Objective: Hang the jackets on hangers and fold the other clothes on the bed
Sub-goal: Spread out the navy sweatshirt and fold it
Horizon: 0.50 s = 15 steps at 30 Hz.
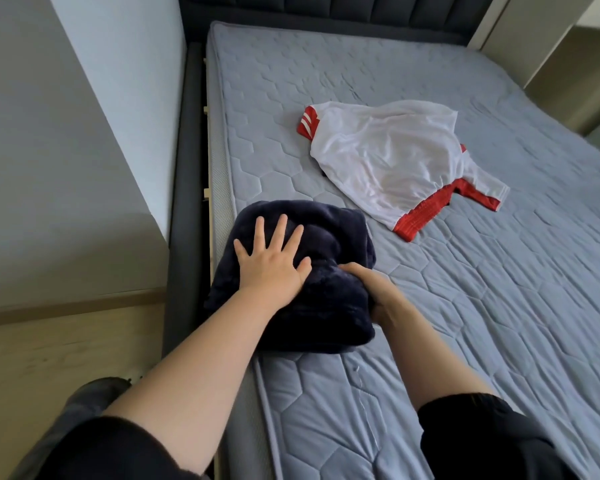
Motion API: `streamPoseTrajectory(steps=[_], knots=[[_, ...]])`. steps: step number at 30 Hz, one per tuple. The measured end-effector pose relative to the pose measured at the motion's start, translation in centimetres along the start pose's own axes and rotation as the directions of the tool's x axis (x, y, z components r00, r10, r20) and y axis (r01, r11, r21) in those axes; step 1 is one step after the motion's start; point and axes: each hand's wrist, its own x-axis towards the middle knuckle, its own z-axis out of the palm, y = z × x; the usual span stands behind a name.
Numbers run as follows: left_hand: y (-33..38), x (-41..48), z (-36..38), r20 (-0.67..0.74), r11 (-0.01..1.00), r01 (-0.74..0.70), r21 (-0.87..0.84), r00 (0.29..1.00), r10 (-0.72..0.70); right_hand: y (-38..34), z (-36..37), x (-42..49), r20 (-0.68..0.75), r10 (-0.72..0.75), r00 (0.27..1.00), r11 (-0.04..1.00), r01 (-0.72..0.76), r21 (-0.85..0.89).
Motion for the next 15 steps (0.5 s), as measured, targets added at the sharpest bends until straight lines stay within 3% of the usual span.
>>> streamPoseTrajectory(steps=[3, 6, 12, 15], knots=[[-0.6, -0.1, -2.8, 0.082, 0.976, 0.125, -0.179, 0.99, -0.112, -1.7, 2.6, -2.3, -0.022, -0.066, 0.998, 0.998, 0.066, -0.01], [-0.9, -0.6, -7.5, 0.118, 0.851, 0.288, -0.439, 0.957, -0.263, -4.4, 6.1, -5.2, -0.024, -0.179, 0.984, 0.984, 0.179, -0.012], [-5.8, -6.5, -15.8, -0.038, 0.756, 0.289, -0.587, 0.923, -0.382, -7.9, 14.3, -12.6, 0.086, -0.338, 0.937, 0.934, 0.346, -0.091], [-10.2, -11.9, -19.1, -0.135, 0.714, 0.303, -0.631, 0.864, -0.485, -7.6, 20.1, -16.5, 0.218, -0.386, 0.896, 0.896, 0.42, -0.142]])
